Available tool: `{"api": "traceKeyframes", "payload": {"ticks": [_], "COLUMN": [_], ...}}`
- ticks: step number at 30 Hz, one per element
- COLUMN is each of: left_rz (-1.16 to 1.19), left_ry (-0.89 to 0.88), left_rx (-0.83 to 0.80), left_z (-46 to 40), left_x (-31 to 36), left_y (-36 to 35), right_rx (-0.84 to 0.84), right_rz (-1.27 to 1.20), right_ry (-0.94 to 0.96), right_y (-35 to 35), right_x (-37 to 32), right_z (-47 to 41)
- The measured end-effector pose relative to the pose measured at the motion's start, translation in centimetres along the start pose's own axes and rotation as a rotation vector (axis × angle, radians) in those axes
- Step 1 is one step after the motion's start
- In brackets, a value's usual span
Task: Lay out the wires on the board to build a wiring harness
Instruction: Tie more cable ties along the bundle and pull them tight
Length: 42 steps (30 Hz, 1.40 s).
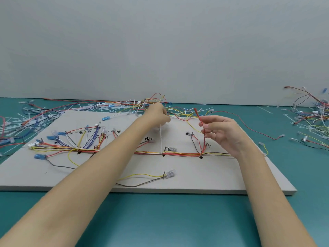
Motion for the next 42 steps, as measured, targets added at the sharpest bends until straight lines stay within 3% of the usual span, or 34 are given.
{"api": "traceKeyframes", "payload": {"ticks": [4, 8, 18, 28, 31, 34, 42], "left_rz": [-0.036, -0.025, -0.032, -0.368, -0.409, -0.435, -0.412], "left_ry": [-0.121, -0.141, -0.192, -0.353, -0.382, -0.447, -0.509], "left_rx": [-0.223, -0.333, -0.285, -0.168, -0.128, -0.075, -0.005], "left_z": [0.8, 1.5, 1.6, 1.7, 2.3, 3.1, 3.8], "left_x": [3.2, 4.5, 4.5, 5.4, 5.6, 5.8, 6.0], "left_y": [-1.7, -3.4, -6.2, -6.6, -6.4, -6.0, -5.6], "right_rx": [-0.034, 0.01, 0.082, 0.166, 0.224, 0.169, 0.281], "right_rz": [0.009, -0.057, -0.142, 0.104, 0.415, 0.758, 0.947], "right_ry": [0.002, 0.014, 0.001, -0.054, -0.055, -0.122, -0.104], "right_y": [-0.4, -0.1, 0.4, 0.5, 0.6, 0.7, 0.5], "right_x": [0.0, 0.0, 0.2, 0.6, 0.8, 1.8, 2.6], "right_z": [0.1, 0.0, -0.3, -0.5, -0.5, -0.7, -0.7]}}
Point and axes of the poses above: each hand's wrist, its own z-axis away from the middle knuckle, its own y-axis out of the back of the hand, x = y × z, the point moved 4 cm from there along -z, towards the middle knuckle, and after that the axes turned 1 degree about z, right-handed, at the moved point
